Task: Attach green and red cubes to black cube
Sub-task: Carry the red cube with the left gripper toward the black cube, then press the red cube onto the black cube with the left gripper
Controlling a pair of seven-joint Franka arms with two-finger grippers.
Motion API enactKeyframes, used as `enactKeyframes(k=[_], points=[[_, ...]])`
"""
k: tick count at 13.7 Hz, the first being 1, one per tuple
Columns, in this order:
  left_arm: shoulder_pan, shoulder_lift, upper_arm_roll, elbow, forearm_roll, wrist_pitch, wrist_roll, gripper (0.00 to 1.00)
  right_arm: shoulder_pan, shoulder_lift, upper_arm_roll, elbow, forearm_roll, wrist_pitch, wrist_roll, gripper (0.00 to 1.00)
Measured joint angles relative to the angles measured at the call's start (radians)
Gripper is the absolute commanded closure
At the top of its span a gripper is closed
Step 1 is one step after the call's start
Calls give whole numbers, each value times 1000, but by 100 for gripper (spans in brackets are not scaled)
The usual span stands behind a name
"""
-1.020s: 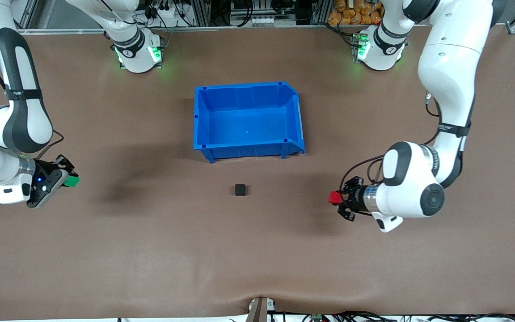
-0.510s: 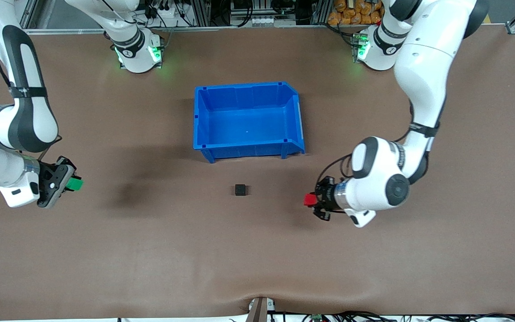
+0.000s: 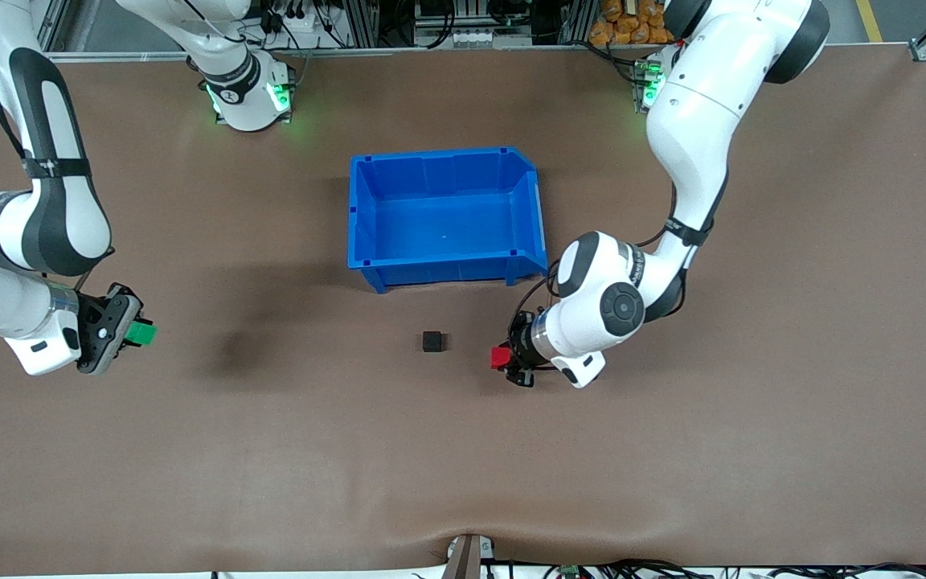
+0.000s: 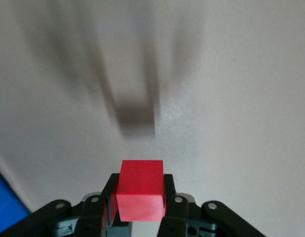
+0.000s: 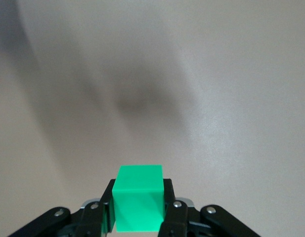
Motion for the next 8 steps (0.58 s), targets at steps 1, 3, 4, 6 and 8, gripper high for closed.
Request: enactKeyframes(k=[1,3,4,6,8], points=[[-10,7,0,8,0,24,-11,100,0,1,0,1,1,0,-1,100],[-32,19,-1,36,0,34,-17,100,1,2,1,1,1,0,-2,100],[-46,23,-1,44,0,34,-23,100,1,2,1,1,1,0,-2,100],[-69,34,-1,51,0,41,-36,100,1,4,1,1,2,0,-3,100],[-76,55,-1,52,0,57,-37,100,1,6,1,1,2,0,-3,100]])
